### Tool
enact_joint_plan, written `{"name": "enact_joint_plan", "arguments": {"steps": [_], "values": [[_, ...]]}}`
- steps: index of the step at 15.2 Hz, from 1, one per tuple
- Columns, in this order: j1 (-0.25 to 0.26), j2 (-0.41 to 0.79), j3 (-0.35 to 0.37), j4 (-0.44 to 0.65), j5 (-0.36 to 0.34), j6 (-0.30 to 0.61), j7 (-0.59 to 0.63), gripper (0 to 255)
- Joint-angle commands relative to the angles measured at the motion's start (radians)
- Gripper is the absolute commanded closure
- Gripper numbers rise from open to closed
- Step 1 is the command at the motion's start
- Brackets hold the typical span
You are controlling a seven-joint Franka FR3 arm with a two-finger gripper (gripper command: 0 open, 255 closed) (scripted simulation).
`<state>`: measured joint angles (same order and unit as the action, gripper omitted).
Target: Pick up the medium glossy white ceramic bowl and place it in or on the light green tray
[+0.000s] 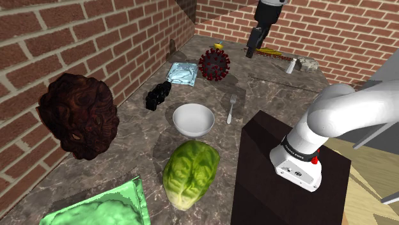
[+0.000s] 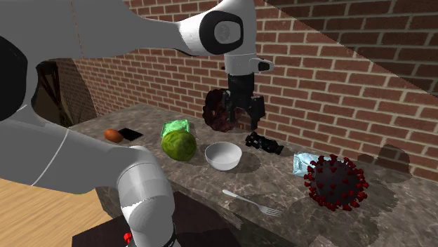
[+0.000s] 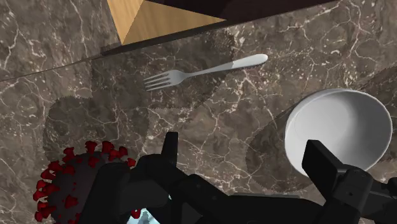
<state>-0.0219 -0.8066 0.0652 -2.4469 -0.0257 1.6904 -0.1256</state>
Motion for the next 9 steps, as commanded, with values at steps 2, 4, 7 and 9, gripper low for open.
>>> {"name": "enact_joint_plan", "arguments": {"steps": [2,4,7,9], "values": [[0.004,0.017,0.01,-0.016,0.011,0.026,0.015,0],[0.011,0.054,0.03,-0.043,0.031,0.078,0.044,0],[0.023,0.121,0.062,-0.076,0.062,0.159,0.087,0],[0.03,0.172,0.082,-0.092,0.081,0.215,0.115,0]]}}
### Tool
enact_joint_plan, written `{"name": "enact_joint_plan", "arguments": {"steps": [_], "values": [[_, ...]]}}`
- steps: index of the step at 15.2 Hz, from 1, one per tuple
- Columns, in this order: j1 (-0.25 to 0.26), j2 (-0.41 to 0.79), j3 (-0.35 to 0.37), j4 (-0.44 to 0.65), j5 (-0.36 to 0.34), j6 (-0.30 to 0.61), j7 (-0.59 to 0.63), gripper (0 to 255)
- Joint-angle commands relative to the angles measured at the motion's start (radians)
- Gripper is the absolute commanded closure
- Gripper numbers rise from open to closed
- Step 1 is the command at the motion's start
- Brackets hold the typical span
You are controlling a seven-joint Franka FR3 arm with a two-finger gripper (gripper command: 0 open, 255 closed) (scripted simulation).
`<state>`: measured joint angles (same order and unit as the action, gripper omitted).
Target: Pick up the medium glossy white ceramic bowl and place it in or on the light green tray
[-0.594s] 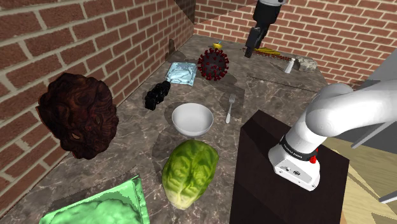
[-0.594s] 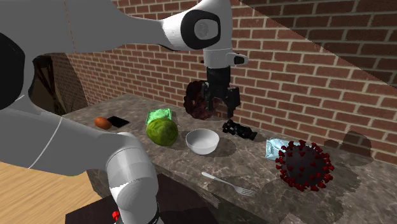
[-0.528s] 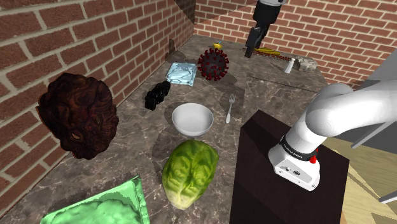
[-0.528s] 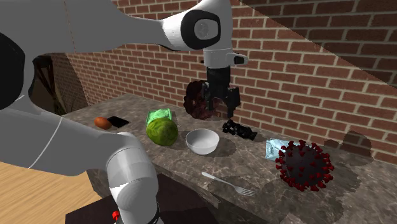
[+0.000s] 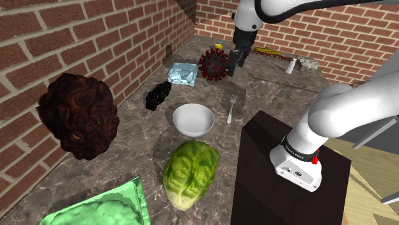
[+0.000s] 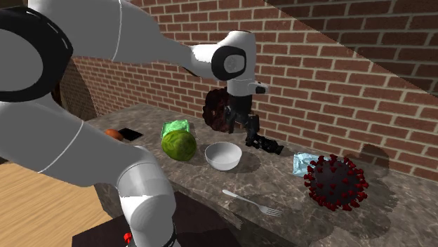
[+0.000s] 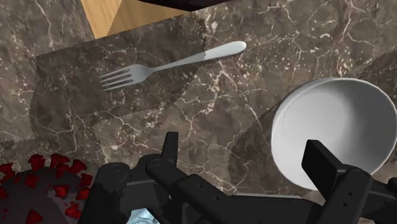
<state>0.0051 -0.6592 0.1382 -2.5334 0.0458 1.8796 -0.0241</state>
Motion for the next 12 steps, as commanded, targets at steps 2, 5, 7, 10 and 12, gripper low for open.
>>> {"name": "enact_joint_plan", "arguments": {"steps": [2,5,7,10,12], "values": [[0.011,0.081,0.03,-0.016,0.028,0.082,0.04,0],[0.021,0.175,0.062,-0.022,0.052,0.166,0.08,0],[0.027,0.243,0.082,-0.02,0.065,0.222,0.106,0],[0.035,0.352,0.112,-0.007,0.08,0.304,0.146,0],[0.04,0.417,0.127,0.006,0.085,0.348,0.169,0]]}}
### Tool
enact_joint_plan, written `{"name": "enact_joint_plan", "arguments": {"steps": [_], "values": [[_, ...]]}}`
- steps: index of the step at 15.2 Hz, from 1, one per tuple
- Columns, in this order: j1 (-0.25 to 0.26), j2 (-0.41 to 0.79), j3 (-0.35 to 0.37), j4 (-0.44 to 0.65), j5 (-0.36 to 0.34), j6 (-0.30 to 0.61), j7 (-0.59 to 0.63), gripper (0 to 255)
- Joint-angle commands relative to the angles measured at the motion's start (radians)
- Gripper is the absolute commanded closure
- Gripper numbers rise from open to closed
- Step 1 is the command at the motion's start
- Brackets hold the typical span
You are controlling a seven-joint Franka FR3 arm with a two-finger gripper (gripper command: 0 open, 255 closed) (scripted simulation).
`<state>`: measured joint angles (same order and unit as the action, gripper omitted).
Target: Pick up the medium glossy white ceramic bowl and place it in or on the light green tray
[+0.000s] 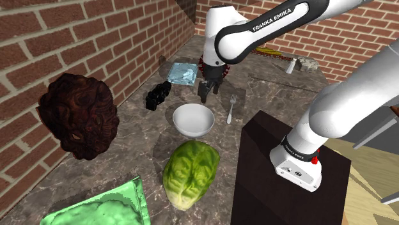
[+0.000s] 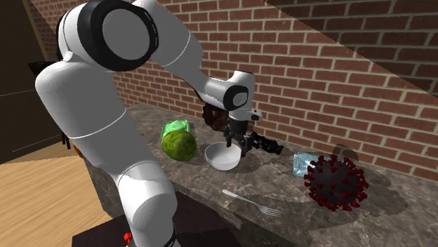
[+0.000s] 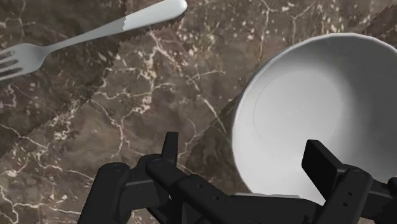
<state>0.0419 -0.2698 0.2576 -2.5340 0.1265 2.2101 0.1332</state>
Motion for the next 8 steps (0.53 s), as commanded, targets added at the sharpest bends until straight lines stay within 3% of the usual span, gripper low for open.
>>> {"name": "enact_joint_plan", "arguments": {"steps": [1,8], "values": [[0.003,0.036,0.009,0.0,0.003,0.033,0.013,0],[0.003,0.098,0.018,-0.042,-0.004,0.136,0.021,0]]}}
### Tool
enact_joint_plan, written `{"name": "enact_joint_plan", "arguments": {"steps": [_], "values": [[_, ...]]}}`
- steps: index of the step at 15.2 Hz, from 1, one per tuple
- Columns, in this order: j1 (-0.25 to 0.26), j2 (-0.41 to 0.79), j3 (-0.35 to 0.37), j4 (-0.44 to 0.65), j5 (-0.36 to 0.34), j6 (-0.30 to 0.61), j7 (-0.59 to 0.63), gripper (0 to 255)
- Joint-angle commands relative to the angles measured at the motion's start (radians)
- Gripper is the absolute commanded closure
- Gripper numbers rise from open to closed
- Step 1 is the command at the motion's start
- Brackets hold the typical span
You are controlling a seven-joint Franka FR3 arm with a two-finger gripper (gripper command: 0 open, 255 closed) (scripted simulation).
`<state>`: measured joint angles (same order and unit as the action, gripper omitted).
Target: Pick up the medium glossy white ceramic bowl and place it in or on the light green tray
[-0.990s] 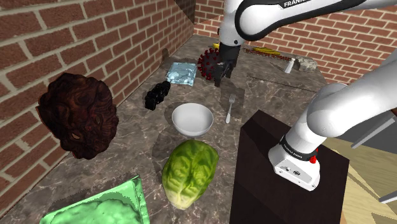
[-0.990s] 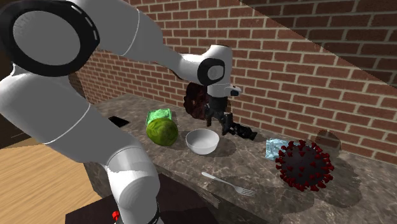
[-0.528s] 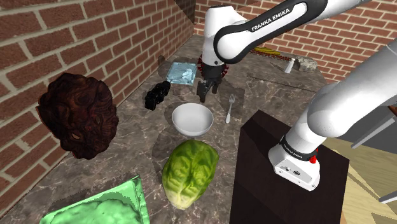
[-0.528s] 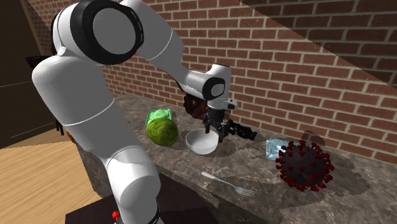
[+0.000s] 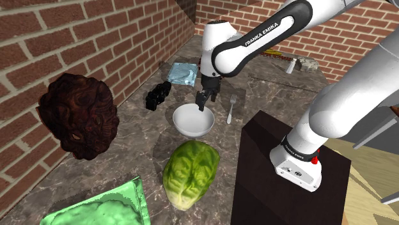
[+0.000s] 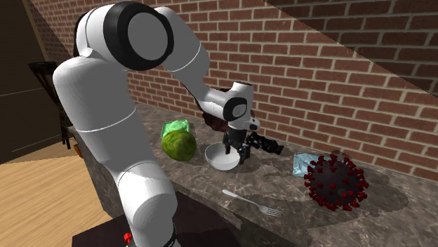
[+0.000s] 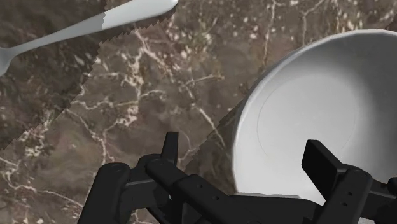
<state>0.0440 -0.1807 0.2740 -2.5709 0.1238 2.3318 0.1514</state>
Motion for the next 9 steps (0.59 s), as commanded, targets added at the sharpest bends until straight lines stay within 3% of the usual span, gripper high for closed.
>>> {"name": "enact_joint_plan", "arguments": {"steps": [1,7,8,9], "values": [[0.001,0.009,0.002,-0.005,-0.001,0.014,0.003,0],[0.001,0.009,0.002,-0.005,-0.001,0.014,0.003,0],[0.001,0.009,0.002,-0.005,-0.001,0.014,0.003,255],[0.001,0.009,0.002,-0.005,-0.001,0.014,0.003,255]]}}
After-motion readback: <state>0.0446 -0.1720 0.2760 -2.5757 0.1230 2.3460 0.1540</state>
